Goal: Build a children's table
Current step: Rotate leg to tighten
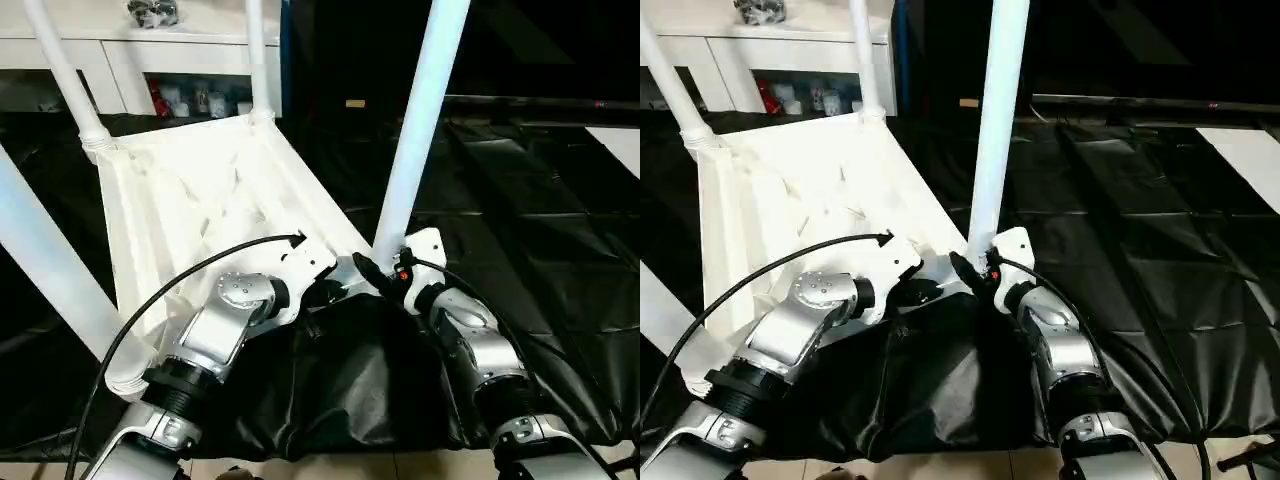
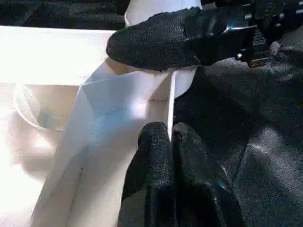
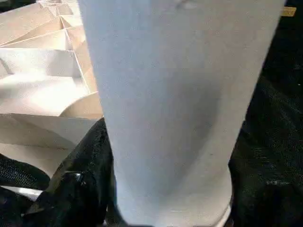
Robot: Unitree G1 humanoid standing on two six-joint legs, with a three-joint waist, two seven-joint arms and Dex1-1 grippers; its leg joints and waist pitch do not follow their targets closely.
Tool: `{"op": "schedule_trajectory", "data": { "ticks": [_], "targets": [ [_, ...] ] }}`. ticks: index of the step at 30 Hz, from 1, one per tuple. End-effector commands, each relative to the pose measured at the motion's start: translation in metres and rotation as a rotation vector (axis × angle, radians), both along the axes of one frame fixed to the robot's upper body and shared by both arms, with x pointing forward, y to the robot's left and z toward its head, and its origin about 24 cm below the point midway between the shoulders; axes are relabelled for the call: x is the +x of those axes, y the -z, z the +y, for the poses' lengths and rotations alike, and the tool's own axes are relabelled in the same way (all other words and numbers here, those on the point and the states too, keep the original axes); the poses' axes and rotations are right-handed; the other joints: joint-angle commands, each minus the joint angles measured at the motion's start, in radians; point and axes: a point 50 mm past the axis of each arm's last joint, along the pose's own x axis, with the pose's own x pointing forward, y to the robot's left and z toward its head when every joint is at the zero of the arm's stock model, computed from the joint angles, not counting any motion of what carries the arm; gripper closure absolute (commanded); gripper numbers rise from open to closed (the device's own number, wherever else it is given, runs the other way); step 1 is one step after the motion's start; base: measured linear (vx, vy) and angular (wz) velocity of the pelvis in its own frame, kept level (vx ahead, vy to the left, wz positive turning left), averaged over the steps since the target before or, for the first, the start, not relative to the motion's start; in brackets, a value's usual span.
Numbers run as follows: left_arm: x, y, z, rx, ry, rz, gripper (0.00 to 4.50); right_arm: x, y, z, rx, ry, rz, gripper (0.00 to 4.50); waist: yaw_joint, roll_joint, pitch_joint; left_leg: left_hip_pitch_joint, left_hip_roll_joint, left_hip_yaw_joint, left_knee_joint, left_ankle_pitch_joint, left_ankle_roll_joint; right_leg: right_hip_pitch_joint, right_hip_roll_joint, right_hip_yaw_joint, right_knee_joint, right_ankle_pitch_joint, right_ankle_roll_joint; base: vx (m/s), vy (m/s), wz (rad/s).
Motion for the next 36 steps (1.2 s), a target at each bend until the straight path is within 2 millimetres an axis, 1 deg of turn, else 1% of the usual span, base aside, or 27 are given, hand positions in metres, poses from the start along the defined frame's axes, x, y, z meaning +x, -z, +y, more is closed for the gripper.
{"op": "schedule_trajectory", "data": {
  "ticks": [1,2,4,5,6,7,8,9,12,13,14,15,18,19,20,21,23,24,25,26,28,29,30,31,32,33,36],
  "targets": [
    [0.0,-0.015,-0.02,-0.078,0.087,-0.054,4.5,-0.01,0.002,0.025,-0.001,-0.172,-0.007,1.22,0.0,-0.005,-0.051,0.011,0.035,-0.021,-0.068,-0.228,0.026,0.034,-0.058,0.051,-0.089,-0.138,-0.186,0.0,0.0,0.0],
    [-0.002,-0.014,-0.014,-0.079,0.138,-0.05,4.5,-0.01,0.0,0.019,0.013,-0.222,-0.001,1.08,0.001,-0.007,-0.053,0.008,0.033,-0.021,-0.066,-0.218,0.037,0.037,-0.059,0.051,-0.088,-0.125,-0.188,0.0,0.0,0.0],
    [-0.005,-0.013,-0.008,-0.081,0.194,-0.042,4.5,-0.011,-0.002,0.013,0.021,-0.279,0.007,1.06,0.002,-0.005,-0.055,0.005,0.033,-0.02,-0.062,-0.198,0.053,0.039,-0.058,0.051,-0.082,-0.081,-0.196,0.0,0.0,0.0],
    [-0.006,-0.013,-0.005,-0.082,0.226,-0.038,4.5,-0.012,-0.002,0.01,-0.003,-0.325,0.008,0.9,0.002,-0.007,-0.054,0.005,0.034,-0.02,-0.062,-0.181,0.064,0.037,-0.057,0.051,-0.081,-0.056,-0.204,0.0,0.0,0.0],
    [-0.008,-0.013,-0.002,-0.083,0.254,-0.031,4.5,-0.013,-0.003,0.008,-0.02,-0.362,0.008,0.75,0.003,-0.006,-0.055,0.006,0.034,-0.019,-0.06,-0.17,0.068,0.037,-0.057,0.051,-0.078,-0.041,-0.211,0.0,0.0,0.0],
    [-0.008,-0.013,-0.002,-0.083,0.254,-0.031,4.5,-0.013,-0.003,0.008,-0.02,-0.362,0.008,0.66,0.004,-0.005,-0.054,0.007,0.034,-0.019,-0.06,-0.169,0.07,0.036,-0.057,0.05,-0.078,-0.042,-0.215,0.0,0.0,0.0],
    [-0.01,-0.012,0.003,-0.079,0.289,-0.015,4.5,-0.016,-0.004,0.004,-0.032,-0.423,0.009,0.66,0.005,-0.004,-0.054,0.008,0.035,-0.018,-0.06,-0.173,0.072,0.036,-0.056,0.05,-0.078,-0.046,-0.22,0.0,0.0,0.0],
    [-0.01,-0.012,0.006,-0.073,0.308,-0.006,4.5,-0.018,-0.005,0.002,-0.037,-0.462,0.012,0.66,0.006,-0.008,-0.053,0.008,0.035,-0.018,-0.059,-0.178,0.073,0.037,-0.056,0.05,-0.079,-0.052,-0.221,0.0,0.0,0.0],
    [-0.013,-0.011,0.012,-0.058,0.358,0.008,4.5,-0.023,-0.006,-0.004,-0.048,-0.554,0.025,0.66,0.011,-0.005,-0.053,0.01,0.039,-0.018,-0.06,-0.173,0.075,0.035,-0.057,0.051,-0.075,-0.04,-0.229,0.0,0.0,0.0],
    [-0.013,-0.011,0.015,-0.05,0.378,0.014,4.5,-0.026,-0.006,-0.007,-0.059,-0.605,0.034,0.66,0.015,-0.012,-0.052,0.009,0.037,-0.018,-0.059,-0.177,0.076,0.037,-0.058,0.05,-0.076,-0.057,-0.227,0.0,0.0,0.0],
    [-0.014,-0.011,0.018,-0.047,0.403,0.024,4.5,-0.03,-0.006,-0.01,-0.072,-0.661,0.046,0.66,0.017,-0.012,-0.052,0.01,0.039,-0.016,-0.06,-0.184,0.076,0.035,-0.059,0.051,-0.078,-0.07,-0.224,0.0,0.0,0.0],
    [-0.015,-0.011,0.021,-0.045,0.418,0.035,4.5,-0.033,-0.006,-0.014,-0.081,-0.706,0.057,0.66,0.022,-0.016,-0.051,0.011,0.039,-0.015,-0.059,-0.184,0.076,0.036,-0.058,0.051,-0.078,-0.077,-0.221,0.0,0.0,0.0],
    [-0.016,-0.011,0.027,-0.046,0.456,0.067,4.5,-0.037,-0.006,-0.019,-0.097,-0.778,0.077,0.66,0.029,-0.017,-0.051,0.01,0.04,-0.015,-0.059,-0.179,0.076,0.033,-0.06,0.05,-0.076,-0.089,-0.221,0.0,0.0,0.0],
    [-0.016,-0.011,0.027,-0.046,0.456,0.067,4.5,-0.037,-0.006,-0.019,-0.097,-0.778,0.077,0.82,0.029,-0.017,-0.05,0.009,0.041,-0.015,-0.06,-0.178,0.075,0.033,-0.06,0.051,-0.076,-0.09,-0.222,0.0,0.0,0.0],
    [-0.016,-0.011,0.031,-0.037,0.477,0.088,4.5,-0.038,-0.007,-0.021,-0.113,-0.808,0.08,0.92,0.029,-0.021,-0.051,0.009,0.04,-0.016,-0.059,-0.177,0.073,0.034,-0.061,0.05,-0.075,-0.093,-0.222,0.0,0.0,0.0],
    [-0.016,-0.011,0.034,-0.034,0.487,0.103,4.5,-0.038,-0.007,-0.023,-0.123,-0.827,0.084,1.0,0.028,-0.021,-0.051,0.009,0.04,-0.016,-0.059,-0.176,0.072,0.034,-0.061,0.05,-0.075,-0.096,-0.222,0.0,0.0,0.0],
    [-0.017,-0.012,0.039,-0.029,0.501,0.12,4.5,-0.039,-0.007,-0.024,-0.131,-0.852,0.091,1.12,0.029,-0.019,-0.051,0.012,0.04,-0.015,-0.06,-0.176,0.067,0.032,-0.059,0.05,-0.074,-0.092,-0.226,0.0,0.0,0.0],
    [-0.016,-0.012,0.04,-0.028,0.503,0.123,4.5,-0.039,-0.008,-0.025,-0.13,-0.856,0.092,1.12,0.028,-0.02,-0.051,0.012,0.04,-0.015,-0.06,-0.177,0.066,0.032,-0.059,0.05,-0.074,-0.088,-0.227,0.0,0.0,0.0],
    [-0.016,-0.012,0.04,-0.028,0.503,0.123,4.5,-0.039,-0.008,-0.025,-0.13,-0.856,0.092,1.25,0.028,-0.02,-0.052,0.012,0.04,-0.016,-0.06,-0.177,0.064,0.033,-0.059,0.05,-0.072,-0.08,-0.231,0.0,0.0,0.0],
    [-0.018,-0.011,0.04,-0.029,0.515,0.129,4.5,-0.04,-0.008,-0.024,-0.126,-0.867,0.095,1.42,0.028,-0.016,-0.052,0.013,0.041,-0.016,-0.06,-0.182,0.062,0.032,-0.06,0.05,-0.073,-0.077,-0.234,0.0,0.0,0.0],
    [-0.019,-0.01,0.041,-0.027,0.525,0.136,4.5,-0.041,-0.008,-0.024,-0.124,-0.879,0.098,1.44,0.028,-0.024,-0.052,0.012,0.04,-0.016,-0.06,-0.184,0.061,0.034,-0.06,0.05,-0.074,-0.081,-0.234,0.0,0.0,0.0],
    [-0.02,-0.009,0.041,-0.025,0.532,0.14,4.5,-0.043,-0.007,-0.023,-0.122,-0.888,0.1,1.68,0.029,-0.022,-0.052,0.011,0.04,-0.016,-0.06,-0.181,0.062,0.035,-0.061,0.051,-0.072,-0.081,-0.233,0.0,0.0,0.0],
    [-0.02,-0.009,0.041,-0.025,0.532,0.14,4.5,-0.043,-0.007,-0.023,-0.122,-0.888,0.1,1.68,0.029,-0.022,-0.053,0.013,0.041,-0.016,-0.059,-0.177,0.063,0.034,-0.06,0.051,-0.072,-0.076,-0.233,0.0,0.0,0.0],
    [-0.02,-0.009,0.042,-0.026,0.53,0.141,4.5,-0.044,-0.007,-0.022,-0.114,-0.898,0.105,1.72,0.028,-0.032,-0.052,0.011,0.04,-0.015,-0.059,-0.174,0.066,0.035,-0.059,0.05,-0.072,-0.075,-0.232,0.0,0.0,0.0],
    [-0.02,-0.009,0.042,-0.026,0.53,0.141,4.5,-0.044,-0.007,-0.022,-0.114,-0.898,0.105,1.73,0.031,-0.027,-0.052,0.011,0.041,-0.016,-0.059,-0.174,0.066,0.034,-0.062,0.051,-0.072,-0.087,-0.23,0.0,0.0,0.0],
    [-0.019,-0.009,0.042,-0.027,0.512,0.13,4.5,-0.046,-0.005,-0.021,-0.11,-0.903,0.108,1.75,0.03,-0.03,-0.052,0.011,0.041,-0.015,-0.059,-0.173,0.066,0.034,-0.062,0.05,-0.073,-0.091,-0.228,0.0,0.0,0.0],
    [-0.014,-0.009,0.042,-0.028,0.459,0.098,4.5,-0.046,-0.002,-0.019,-0.102,-0.88,0.103,1.77,0.031,-0.03,-0.051,0.012,0.04,-0.016,-0.059,-0.178,0.064,0.032,-0.062,0.051,-0.074,-0.101,-0.225,0.0,0.0,0.0]
  ]
}}
